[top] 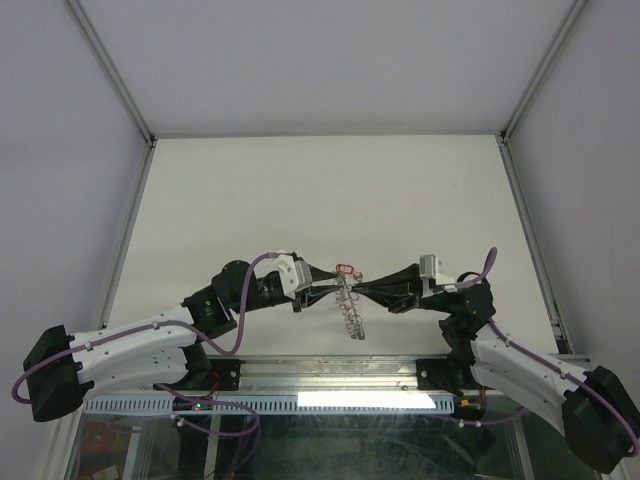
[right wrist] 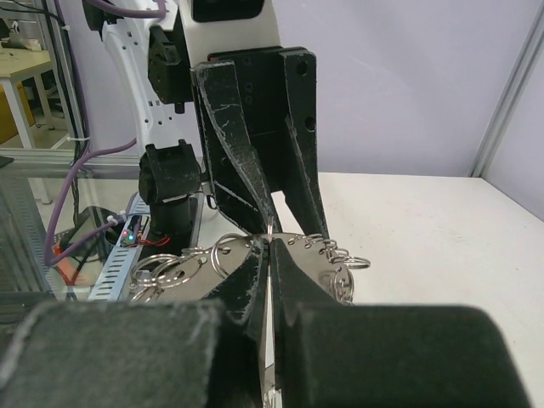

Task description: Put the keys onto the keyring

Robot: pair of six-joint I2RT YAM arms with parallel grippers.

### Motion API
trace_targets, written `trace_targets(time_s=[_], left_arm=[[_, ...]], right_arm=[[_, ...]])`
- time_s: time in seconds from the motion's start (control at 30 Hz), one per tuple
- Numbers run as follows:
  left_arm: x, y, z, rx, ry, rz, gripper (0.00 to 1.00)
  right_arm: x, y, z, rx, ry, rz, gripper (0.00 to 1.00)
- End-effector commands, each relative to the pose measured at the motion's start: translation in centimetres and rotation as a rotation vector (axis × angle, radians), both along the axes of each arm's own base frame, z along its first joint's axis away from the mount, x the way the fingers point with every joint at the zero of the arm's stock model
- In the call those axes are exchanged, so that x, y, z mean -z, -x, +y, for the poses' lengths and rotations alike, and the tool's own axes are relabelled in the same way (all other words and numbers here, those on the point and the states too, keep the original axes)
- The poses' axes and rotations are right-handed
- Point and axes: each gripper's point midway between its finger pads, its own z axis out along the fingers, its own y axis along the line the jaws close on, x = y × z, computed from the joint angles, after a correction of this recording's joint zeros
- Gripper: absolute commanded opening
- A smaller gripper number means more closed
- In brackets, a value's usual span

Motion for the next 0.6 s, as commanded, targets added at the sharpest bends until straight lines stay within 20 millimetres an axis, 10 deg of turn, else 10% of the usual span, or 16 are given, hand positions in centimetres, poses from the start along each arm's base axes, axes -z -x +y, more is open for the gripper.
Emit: trace_targets(time_s=[0.0, 0.57], left_arm=[[-3.7, 0.5, -1.0, 0.049, 0.093, -0.055, 0.27], [-4.0, 0.6, -2.0, 0.086, 0.097, -0.069, 0.27]], right_arm=[[-2.5, 0.9, -0.4, -0.011, -0.063, -0.134, 0.0], [-1.9, 0.7, 0.4, -0.006, -0.011, -0.17, 0.0]])
